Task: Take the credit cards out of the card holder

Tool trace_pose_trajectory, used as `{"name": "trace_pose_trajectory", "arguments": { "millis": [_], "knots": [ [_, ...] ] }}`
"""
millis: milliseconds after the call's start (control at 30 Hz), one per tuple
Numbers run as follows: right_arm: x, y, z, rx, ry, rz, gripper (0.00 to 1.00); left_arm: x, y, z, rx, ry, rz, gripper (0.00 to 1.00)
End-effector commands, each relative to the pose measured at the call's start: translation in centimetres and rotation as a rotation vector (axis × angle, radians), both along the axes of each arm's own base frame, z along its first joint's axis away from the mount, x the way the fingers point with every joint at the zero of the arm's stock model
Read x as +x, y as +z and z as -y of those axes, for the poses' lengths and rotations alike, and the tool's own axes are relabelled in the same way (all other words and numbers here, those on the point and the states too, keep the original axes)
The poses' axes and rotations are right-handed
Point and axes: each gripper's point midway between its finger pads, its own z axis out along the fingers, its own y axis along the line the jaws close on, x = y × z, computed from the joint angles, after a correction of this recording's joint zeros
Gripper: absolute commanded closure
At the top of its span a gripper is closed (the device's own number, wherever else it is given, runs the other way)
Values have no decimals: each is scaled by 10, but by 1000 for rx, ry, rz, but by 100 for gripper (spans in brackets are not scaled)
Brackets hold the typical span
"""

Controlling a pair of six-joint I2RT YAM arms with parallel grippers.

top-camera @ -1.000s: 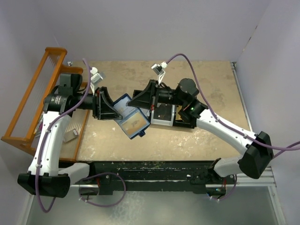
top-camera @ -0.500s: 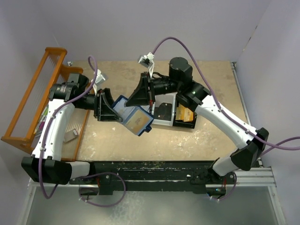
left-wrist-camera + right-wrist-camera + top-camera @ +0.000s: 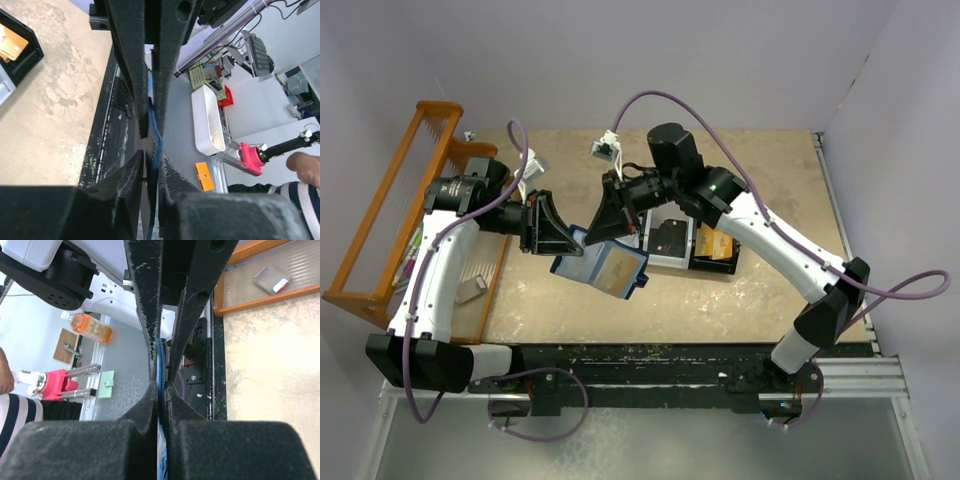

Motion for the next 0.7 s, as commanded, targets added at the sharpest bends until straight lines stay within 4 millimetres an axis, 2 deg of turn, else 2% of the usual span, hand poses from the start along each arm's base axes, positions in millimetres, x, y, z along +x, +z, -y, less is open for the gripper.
{"name": "trace_pose_trajectory", "arguments": {
  "millis": [0,67,133,167,200,233,267,300,400,467,533,600,667],
  "knots": [
    [-10,34,4,77,37,56,100,3,3,0,9,9,58,88],
    [-10,42,3,105,29,55,83,5,2,0,25,22,57,95],
    [-1,51,6,127,-33,83,77,6,4,-1,34,34,61,97],
    [4,56,9,139,-72,99,60,9,5,-1,39,42,75,100],
    [12,62,13,145,-137,115,49,10,7,-1,42,51,80,100],
    [23,67,18,147,-219,133,19,10,9,-1,46,62,65,100],
    [32,72,26,153,-299,155,3,12,10,-1,52,71,87,100],
    [35,85,38,184,-378,195,0,13,12,-1,59,84,84,100],
    [41,107,72,281,-565,241,0,21,15,-2,89,144,109,100],
    [26,117,91,379,-601,237,0,26,17,-3,103,180,128,100],
    [11,121,99,456,-581,204,1,32,17,-4,118,224,132,100],
    [4,112,96,445,-547,139,12,41,15,-5,133,269,127,100],
    [1,113,91,469,-519,92,27,50,14,-6,138,305,116,100]
  ]
}}
